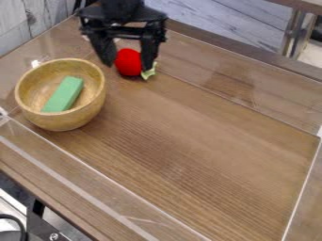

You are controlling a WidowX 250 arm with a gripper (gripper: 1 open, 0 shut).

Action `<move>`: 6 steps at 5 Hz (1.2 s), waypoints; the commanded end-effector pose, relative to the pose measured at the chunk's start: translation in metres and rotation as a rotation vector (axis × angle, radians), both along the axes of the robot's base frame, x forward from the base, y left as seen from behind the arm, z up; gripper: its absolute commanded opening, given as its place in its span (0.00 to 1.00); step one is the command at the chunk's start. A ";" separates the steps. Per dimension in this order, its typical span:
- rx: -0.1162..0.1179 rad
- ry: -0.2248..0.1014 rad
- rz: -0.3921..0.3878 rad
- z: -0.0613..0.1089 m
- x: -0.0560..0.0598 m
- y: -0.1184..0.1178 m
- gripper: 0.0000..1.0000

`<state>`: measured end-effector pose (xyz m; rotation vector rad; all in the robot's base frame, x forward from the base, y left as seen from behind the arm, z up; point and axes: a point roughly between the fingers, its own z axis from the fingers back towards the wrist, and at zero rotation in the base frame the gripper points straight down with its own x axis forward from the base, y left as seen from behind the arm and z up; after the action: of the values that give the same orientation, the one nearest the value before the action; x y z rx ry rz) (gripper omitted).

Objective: Put the green block in the brown bowl

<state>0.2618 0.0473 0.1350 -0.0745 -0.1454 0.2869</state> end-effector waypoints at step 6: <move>0.031 -0.031 -0.286 0.014 -0.011 0.018 1.00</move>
<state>0.2446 0.0633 0.1312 -0.0913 -0.1043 0.0118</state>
